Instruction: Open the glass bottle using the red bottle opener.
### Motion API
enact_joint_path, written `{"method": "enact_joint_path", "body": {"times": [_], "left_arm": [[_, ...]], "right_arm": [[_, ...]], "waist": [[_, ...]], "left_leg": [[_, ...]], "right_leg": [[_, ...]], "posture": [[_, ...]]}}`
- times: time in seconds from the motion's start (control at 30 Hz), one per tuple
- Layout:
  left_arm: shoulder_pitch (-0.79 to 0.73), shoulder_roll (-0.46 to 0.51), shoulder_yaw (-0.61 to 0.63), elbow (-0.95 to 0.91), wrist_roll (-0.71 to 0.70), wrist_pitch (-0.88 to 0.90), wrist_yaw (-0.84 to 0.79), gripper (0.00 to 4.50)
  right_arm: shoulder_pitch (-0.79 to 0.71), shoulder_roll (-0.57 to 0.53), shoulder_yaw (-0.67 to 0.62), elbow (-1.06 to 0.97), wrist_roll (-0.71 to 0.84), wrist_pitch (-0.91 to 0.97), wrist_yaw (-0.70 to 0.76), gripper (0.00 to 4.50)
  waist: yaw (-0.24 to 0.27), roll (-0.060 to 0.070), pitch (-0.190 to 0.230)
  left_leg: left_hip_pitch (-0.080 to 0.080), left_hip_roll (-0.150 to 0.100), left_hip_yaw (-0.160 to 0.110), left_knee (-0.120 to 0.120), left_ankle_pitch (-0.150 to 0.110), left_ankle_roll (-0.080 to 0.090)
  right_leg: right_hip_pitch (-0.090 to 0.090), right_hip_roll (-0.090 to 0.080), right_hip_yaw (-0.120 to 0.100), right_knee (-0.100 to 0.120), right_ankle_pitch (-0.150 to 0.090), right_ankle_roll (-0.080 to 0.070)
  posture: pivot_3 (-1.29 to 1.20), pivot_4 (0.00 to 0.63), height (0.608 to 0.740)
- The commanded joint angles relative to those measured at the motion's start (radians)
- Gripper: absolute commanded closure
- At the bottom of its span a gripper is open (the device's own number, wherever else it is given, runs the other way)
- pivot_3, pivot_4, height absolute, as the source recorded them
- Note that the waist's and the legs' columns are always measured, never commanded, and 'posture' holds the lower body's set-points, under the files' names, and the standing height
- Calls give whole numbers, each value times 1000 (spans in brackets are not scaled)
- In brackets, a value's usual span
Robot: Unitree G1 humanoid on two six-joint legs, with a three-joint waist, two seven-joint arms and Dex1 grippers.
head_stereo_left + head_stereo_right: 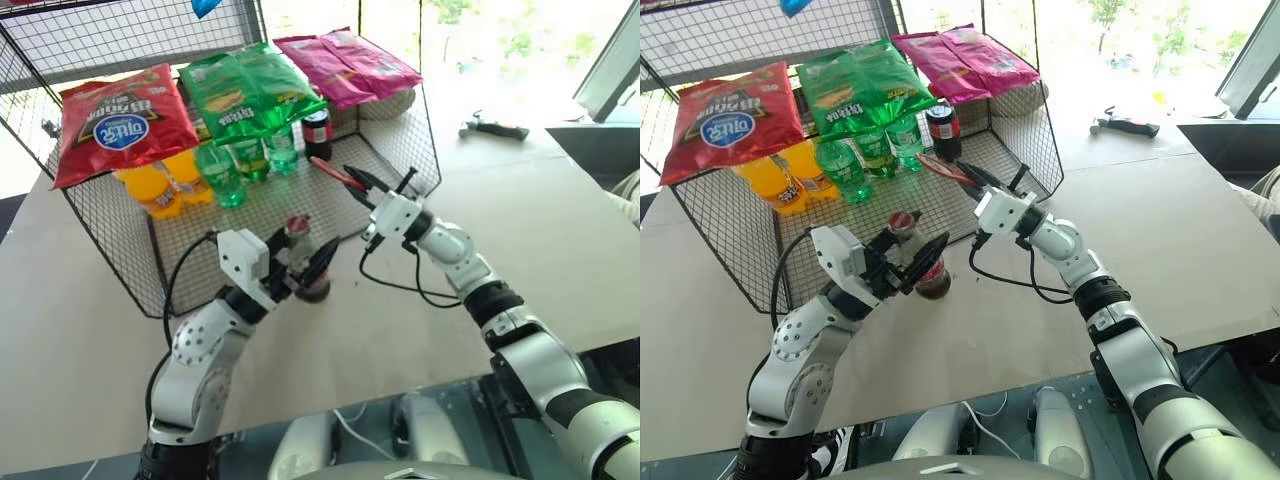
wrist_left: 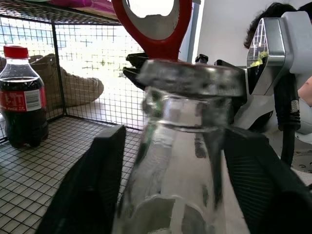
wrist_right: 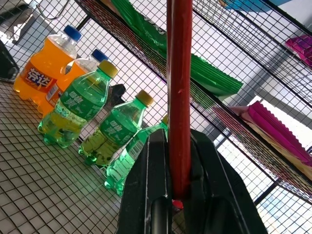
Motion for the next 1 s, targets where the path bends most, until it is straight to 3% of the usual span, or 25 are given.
{"method": "enact_joint_path", "body": {"times": [0.03,0.3,1.0], "left_arm": [[15,5,2,-31,-8,-24,-11,1675],[23,6,-1,-21,7,-48,-20,1675],[14,12,4,19,35,-112,-41,1675]], "right_arm": [[2,3,-17,-46,9,-18,5,4500],[66,-10,49,-145,-22,-48,98,4500],[116,7,27,-202,-2,5,92,4500]], "waist": [[0,0,0],[0,0,0],[1,0,0]], "left_leg": [[0,0,0,0,0,0],[0,0,0,0,0,0],[0,0,0,0,0,0]], "right_leg": [[0,0,0,0,0,0],[0,0,0,0,0,0],[0,0,-1,0,0,0]], "posture": [[0,150,735],[0,150,735],[0,150,735]]}}
